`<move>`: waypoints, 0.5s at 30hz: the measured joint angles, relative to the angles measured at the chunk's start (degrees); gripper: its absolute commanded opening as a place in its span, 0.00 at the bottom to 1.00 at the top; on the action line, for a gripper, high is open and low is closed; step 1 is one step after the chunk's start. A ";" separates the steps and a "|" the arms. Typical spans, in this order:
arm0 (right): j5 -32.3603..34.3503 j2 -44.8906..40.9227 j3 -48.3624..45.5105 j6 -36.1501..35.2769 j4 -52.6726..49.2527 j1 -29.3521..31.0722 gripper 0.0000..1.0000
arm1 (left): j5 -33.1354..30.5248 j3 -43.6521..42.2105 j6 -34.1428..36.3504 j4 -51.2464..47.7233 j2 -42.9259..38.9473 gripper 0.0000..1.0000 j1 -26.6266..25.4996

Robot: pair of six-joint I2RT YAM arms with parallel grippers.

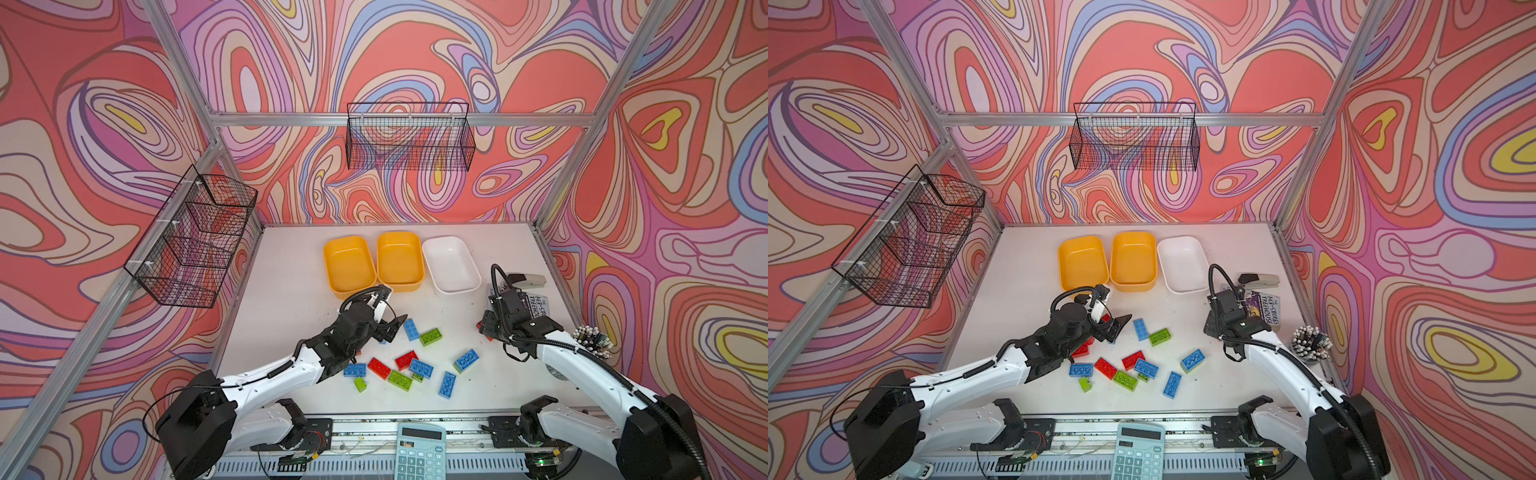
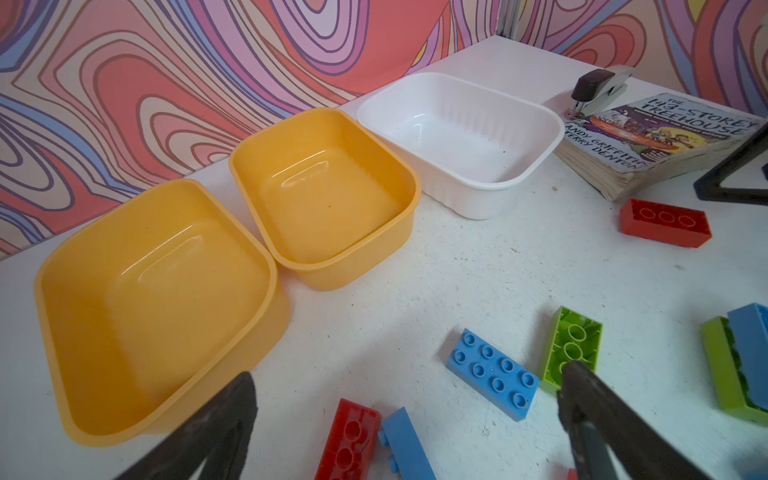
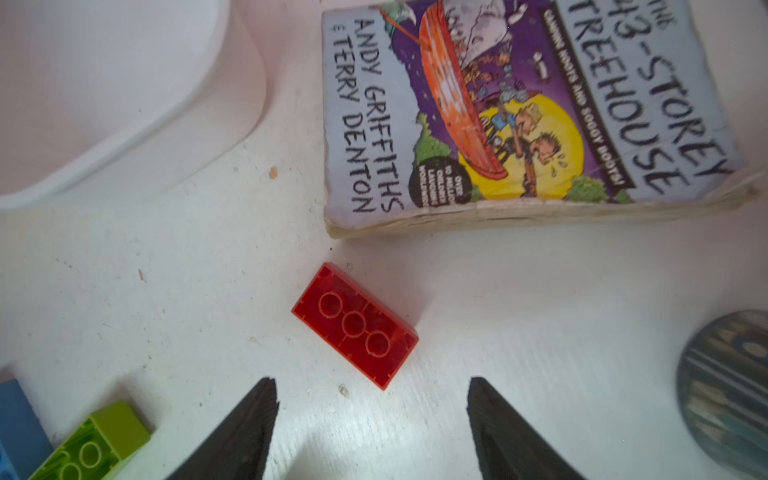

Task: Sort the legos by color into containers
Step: 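Move the right gripper over the red brick while the left arm reaches forward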

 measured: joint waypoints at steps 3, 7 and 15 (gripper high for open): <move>-0.76 2.43 -0.33 0.15 0.39 0.00 0.79 | 0.76 0.00 -0.28 -0.90 -1.01 1.00 -0.24; -0.79 4.42 -0.17 0.00 2.16 0.00 0.81 | 1.29 -0.02 -0.31 -1.16 -3.58 1.00 -0.26; -1.49 12.22 0.94 -1.92 5.90 0.00 0.81 | 1.31 -0.76 -0.94 -1.22 -6.03 1.00 -0.26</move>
